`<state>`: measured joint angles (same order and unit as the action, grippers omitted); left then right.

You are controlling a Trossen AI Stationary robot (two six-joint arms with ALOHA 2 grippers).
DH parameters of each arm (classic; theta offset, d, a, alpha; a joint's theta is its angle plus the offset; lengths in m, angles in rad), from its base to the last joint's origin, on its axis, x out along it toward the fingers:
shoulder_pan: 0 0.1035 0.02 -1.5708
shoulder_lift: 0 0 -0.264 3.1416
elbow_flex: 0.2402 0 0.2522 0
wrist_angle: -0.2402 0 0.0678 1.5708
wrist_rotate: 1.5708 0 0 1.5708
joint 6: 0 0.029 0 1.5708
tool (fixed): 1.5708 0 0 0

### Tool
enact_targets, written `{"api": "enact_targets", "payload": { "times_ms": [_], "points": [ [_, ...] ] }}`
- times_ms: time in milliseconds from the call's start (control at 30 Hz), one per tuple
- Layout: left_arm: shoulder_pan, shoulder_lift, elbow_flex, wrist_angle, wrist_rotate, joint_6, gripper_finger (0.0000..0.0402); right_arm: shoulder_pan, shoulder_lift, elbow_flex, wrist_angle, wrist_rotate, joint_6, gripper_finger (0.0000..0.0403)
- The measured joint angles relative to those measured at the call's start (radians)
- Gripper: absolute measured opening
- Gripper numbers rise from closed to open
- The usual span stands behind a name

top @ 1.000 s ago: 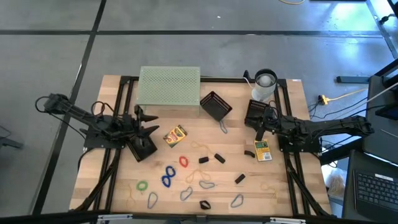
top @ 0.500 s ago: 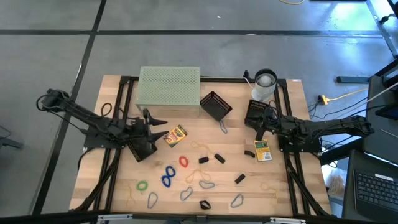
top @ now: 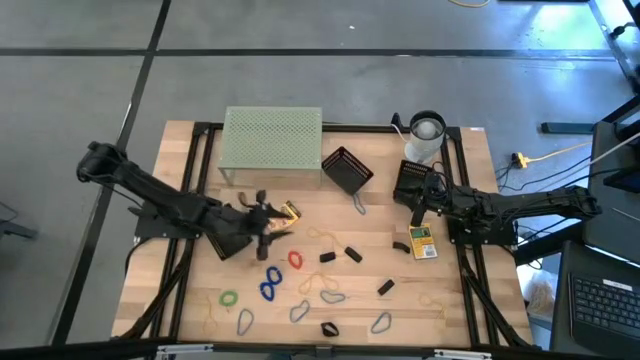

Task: Pick & Place Office Desk Supplies
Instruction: Put the orange keychain into the bottom black bin

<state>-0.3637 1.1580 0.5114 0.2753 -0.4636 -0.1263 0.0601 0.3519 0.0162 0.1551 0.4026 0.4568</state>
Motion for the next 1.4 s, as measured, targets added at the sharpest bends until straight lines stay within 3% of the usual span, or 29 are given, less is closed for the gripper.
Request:
{"api": "enact_targets", "payload": {
  "times_ms": [300,633,900,1100,1233,1400],
  "points": [
    [0.008,0.239,0.065,-0.125,0.179,-0.020,0.0191,0.000,0.000,0.000,0.000,0.000,0.003,0.0082],
    [0.034,0.410,0.067,-0.069,0.200,-0.020,0.0185,0.000,0.000,0.000,0.000,0.000,0.004,0.0082],
    [0.068,0.519,0.112,-0.054,0.340,-0.018,0.0185,0.000,0.000,0.000,0.000,0.000,0.004,0.0082],
    [0.075,0.565,0.156,-0.091,0.347,-0.018,0.0184,0.000,0.000,0.000,0.000,0.000,-0.001,0.0082],
    [0.076,0.574,0.170,-0.137,0.351,-0.003,0.0165,0.000,0.000,0.000,0.000,0.000,-0.004,0.0082],
    [0.076,0.574,0.172,-0.182,0.355,-0.001,0.0109,0.000,0.000,0.000,0.000,0.000,-0.004,0.0082]
  ]
}}
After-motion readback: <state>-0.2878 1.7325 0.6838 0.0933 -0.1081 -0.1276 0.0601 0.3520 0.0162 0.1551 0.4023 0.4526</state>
